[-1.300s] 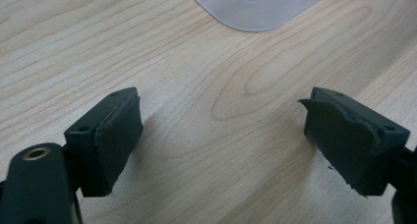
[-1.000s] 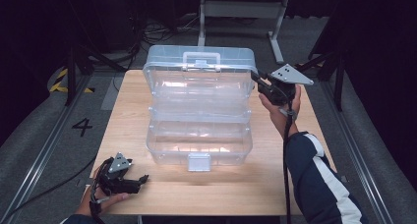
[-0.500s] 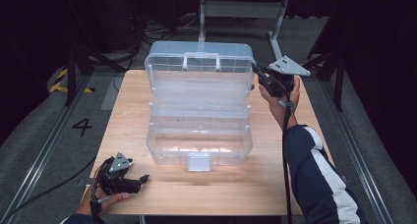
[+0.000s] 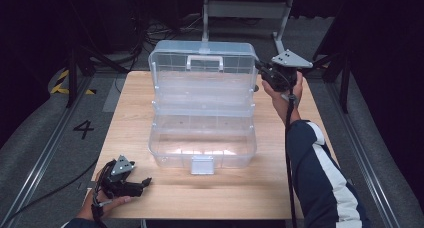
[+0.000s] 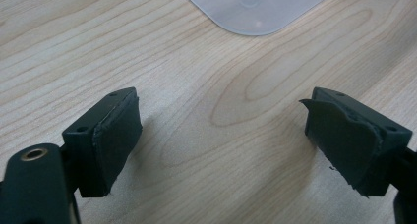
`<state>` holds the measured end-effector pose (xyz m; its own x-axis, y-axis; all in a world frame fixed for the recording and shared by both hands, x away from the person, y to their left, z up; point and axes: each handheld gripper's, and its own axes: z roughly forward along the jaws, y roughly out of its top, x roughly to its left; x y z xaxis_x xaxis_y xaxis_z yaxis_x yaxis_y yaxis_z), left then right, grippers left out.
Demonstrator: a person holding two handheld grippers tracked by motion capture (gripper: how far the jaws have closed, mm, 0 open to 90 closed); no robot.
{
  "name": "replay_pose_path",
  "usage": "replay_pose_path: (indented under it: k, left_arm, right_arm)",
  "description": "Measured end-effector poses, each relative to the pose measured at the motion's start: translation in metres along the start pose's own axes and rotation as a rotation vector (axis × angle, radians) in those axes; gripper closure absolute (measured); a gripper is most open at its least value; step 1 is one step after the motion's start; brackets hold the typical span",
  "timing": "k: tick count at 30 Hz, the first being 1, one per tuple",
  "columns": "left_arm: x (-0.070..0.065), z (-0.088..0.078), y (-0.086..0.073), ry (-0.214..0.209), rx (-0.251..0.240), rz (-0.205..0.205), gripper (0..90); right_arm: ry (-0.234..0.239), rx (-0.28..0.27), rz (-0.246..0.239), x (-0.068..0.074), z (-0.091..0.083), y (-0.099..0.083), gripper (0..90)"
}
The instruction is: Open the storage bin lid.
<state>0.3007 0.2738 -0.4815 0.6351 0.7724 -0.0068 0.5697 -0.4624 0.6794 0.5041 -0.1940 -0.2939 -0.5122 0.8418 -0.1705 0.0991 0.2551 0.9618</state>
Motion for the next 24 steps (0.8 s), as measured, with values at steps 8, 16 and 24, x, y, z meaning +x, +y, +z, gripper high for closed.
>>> replay_pose_path:
  k: [8,16,24]
  left_arm:
    - [0.000,0.000,0.000,-0.002,0.000,0.001,14.2]
    - [0.000,0.001,0.000,-0.003,-0.001,0.004,14.2]
    - [0.003,0.002,0.003,-0.003,-0.006,0.018,14.2]
  right_arm:
    - [-0.008,0.035,0.022,-0.006,0.015,0.003,83.4]
    - [-0.014,0.055,0.034,-0.011,0.026,0.002,83.3]
    - [-0.020,0.085,0.034,-0.015,0.038,0.003,82.9]
